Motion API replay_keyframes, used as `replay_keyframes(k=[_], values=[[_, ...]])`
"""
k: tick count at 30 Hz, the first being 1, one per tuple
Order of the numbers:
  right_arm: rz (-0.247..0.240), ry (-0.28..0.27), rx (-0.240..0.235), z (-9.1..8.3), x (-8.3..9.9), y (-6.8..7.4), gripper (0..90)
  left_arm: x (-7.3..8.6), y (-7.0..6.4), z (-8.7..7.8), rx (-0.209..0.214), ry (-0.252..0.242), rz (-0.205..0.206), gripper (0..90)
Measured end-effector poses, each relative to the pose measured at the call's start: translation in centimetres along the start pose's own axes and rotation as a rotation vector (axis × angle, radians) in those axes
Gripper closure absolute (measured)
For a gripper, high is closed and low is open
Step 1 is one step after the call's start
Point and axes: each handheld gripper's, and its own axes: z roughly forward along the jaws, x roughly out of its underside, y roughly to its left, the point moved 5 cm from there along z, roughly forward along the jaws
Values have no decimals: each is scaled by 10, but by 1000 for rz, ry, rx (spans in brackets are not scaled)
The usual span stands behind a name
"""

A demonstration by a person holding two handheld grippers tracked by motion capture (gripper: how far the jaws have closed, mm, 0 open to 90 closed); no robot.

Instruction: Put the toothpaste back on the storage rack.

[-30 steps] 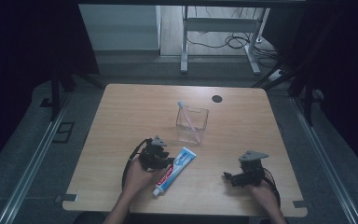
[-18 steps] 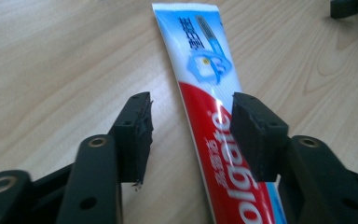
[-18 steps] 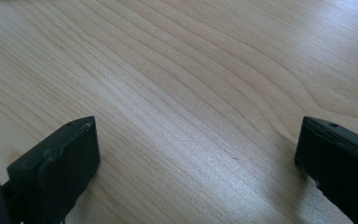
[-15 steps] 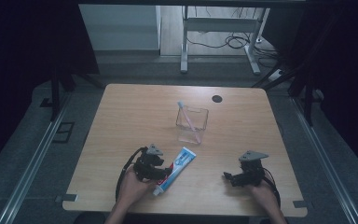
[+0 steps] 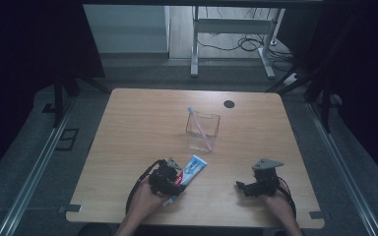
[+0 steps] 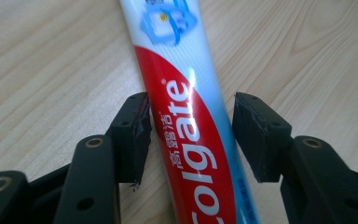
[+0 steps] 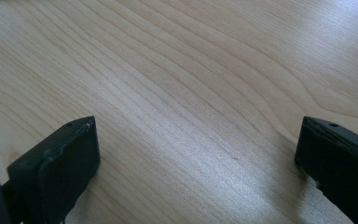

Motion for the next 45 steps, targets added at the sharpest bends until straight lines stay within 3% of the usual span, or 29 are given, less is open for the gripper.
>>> replay_keyframes(k=[4,11,20,29,37,45], values=[[0,0,0,0,0,0,0,-1,6,-1,23,14,-8,468],[0,0,0,0,0,0,0,-7,16,0,10,53,2,472],[0,0,0,0,0,0,0,-25,15,15,-16,98,32,475],[-2,1,0,0,0,0,0,-38,14,22,-37,146,16,495],[-2,1,0,0,0,0,0,-40,15,15,-18,127,-5,688],[1,0,0,0,0,0,0,-38,15,13,-8,85,1,733]])
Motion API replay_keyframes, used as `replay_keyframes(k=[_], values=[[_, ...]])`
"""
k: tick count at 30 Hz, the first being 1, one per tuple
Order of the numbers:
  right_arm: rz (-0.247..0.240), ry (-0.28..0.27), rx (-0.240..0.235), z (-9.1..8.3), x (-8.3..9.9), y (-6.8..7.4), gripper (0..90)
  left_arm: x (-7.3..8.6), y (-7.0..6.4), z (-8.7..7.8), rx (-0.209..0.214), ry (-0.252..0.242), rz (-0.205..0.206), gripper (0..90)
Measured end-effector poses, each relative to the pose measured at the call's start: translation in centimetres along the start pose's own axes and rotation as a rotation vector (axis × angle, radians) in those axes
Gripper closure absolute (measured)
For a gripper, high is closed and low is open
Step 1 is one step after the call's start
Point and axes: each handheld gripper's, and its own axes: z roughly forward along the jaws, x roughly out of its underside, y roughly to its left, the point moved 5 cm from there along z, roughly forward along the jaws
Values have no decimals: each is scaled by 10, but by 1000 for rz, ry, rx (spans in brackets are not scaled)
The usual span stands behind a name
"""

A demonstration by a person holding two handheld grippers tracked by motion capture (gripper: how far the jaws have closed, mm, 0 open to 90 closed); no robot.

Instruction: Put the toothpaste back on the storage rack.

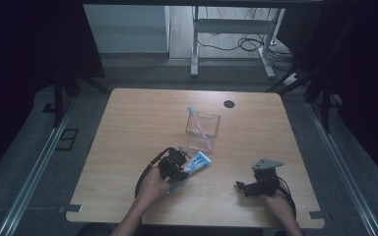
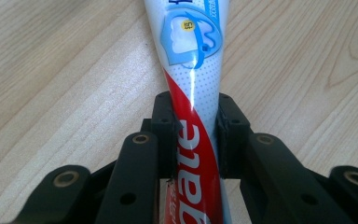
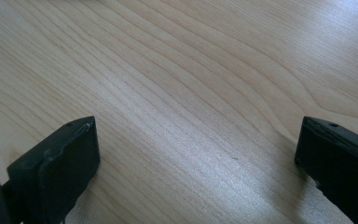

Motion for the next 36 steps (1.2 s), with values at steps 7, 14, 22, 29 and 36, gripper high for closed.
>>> replay_keyframes(k=[7,14,22,29,36], values=[[-2,-1,0,0,0,0,0,-5,-3,-13,27,-74,11,735],[-2,0,0,0,0,0,0,-12,-2,-31,36,-163,27,735],[-6,1,-1,0,0,0,0,-22,2,-44,41,-241,27,734],[-6,1,0,0,0,0,0,-33,3,-55,42,-279,30,733],[-6,1,0,0,0,0,0,-46,9,-66,23,-328,23,734]])
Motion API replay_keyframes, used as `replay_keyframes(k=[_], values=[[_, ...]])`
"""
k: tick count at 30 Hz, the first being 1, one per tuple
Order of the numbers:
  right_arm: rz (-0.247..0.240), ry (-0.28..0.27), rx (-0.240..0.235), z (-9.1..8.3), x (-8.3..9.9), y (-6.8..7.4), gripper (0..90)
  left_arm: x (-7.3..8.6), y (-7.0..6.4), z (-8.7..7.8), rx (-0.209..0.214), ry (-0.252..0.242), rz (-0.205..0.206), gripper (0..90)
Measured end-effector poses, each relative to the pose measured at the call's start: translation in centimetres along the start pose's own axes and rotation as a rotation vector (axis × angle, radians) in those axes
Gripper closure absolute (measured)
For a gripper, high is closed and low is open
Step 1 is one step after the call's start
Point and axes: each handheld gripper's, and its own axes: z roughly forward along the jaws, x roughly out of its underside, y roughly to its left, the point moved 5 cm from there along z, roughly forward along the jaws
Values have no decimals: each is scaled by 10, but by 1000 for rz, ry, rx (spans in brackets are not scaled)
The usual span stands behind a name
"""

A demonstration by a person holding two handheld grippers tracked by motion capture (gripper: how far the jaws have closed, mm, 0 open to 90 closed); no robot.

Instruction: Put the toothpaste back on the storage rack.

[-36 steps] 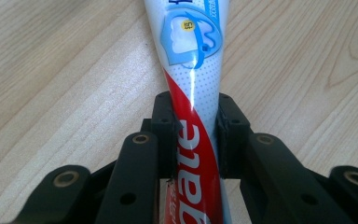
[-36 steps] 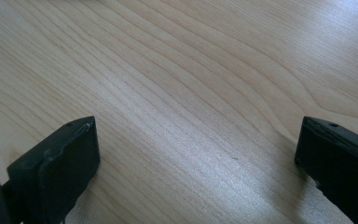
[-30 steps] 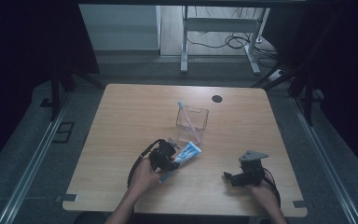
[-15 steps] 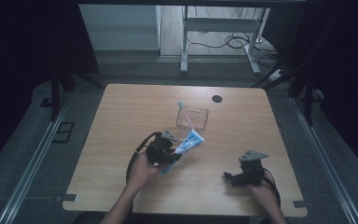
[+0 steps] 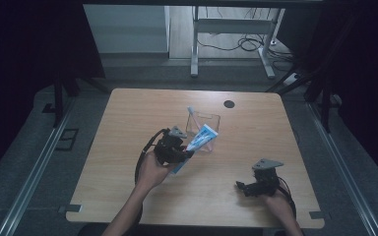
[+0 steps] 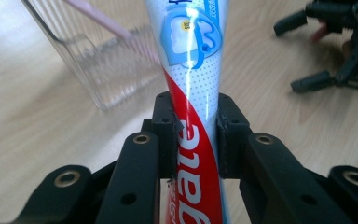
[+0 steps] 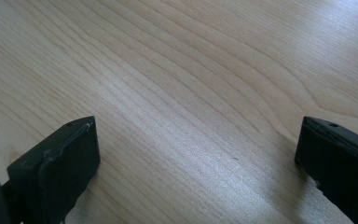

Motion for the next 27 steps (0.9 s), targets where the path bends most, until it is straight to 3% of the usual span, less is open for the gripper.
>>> replay_keyframes(k=[17,27], values=[[-1,2,-1,0,0,0,0,-40,12,-1,-41,-82,30,733],[0,0,-1,0,0,0,0,-61,21,4,-51,-123,22,732]])
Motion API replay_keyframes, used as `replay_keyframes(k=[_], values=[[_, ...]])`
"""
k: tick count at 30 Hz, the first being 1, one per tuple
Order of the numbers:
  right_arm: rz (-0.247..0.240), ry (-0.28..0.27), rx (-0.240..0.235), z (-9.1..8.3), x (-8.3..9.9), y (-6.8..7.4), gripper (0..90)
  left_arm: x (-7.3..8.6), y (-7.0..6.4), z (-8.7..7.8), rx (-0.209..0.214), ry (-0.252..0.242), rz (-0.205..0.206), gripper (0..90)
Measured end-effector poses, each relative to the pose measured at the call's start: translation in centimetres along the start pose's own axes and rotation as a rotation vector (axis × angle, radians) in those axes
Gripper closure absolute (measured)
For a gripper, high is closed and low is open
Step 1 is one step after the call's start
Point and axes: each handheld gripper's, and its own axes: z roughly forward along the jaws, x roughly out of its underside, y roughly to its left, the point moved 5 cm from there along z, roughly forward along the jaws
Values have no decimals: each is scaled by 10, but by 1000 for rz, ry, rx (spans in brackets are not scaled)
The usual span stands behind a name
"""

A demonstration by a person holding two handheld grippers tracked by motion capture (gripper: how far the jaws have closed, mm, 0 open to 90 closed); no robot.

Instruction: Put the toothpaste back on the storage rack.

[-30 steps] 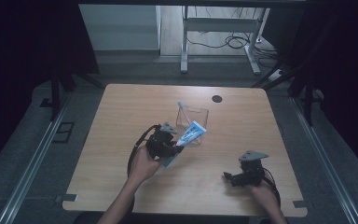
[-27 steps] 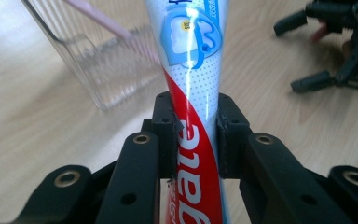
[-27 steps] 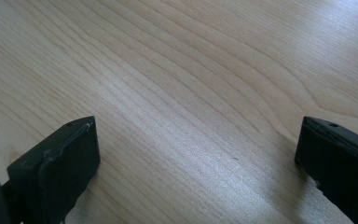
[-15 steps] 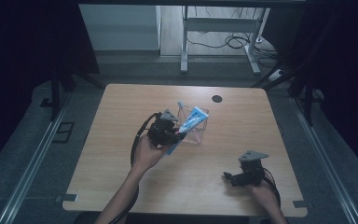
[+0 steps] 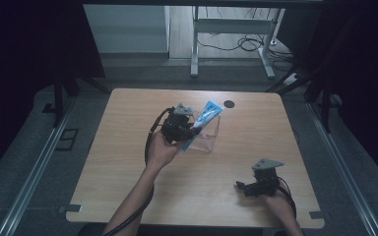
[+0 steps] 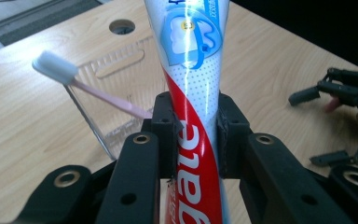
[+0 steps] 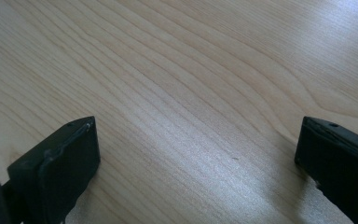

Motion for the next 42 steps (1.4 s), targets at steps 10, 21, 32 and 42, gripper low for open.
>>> replay_keyframes(k=[10,21,32,42], values=[[0,0,0,0,0,0,0,-14,10,15,-9,-25,-3,732],[0,0,0,0,0,0,0,-25,22,30,-18,-43,-11,732],[0,0,1,0,0,0,0,-38,29,44,-22,-62,9,732],[0,-1,2,0,0,0,0,-49,31,59,-25,-83,15,732]])
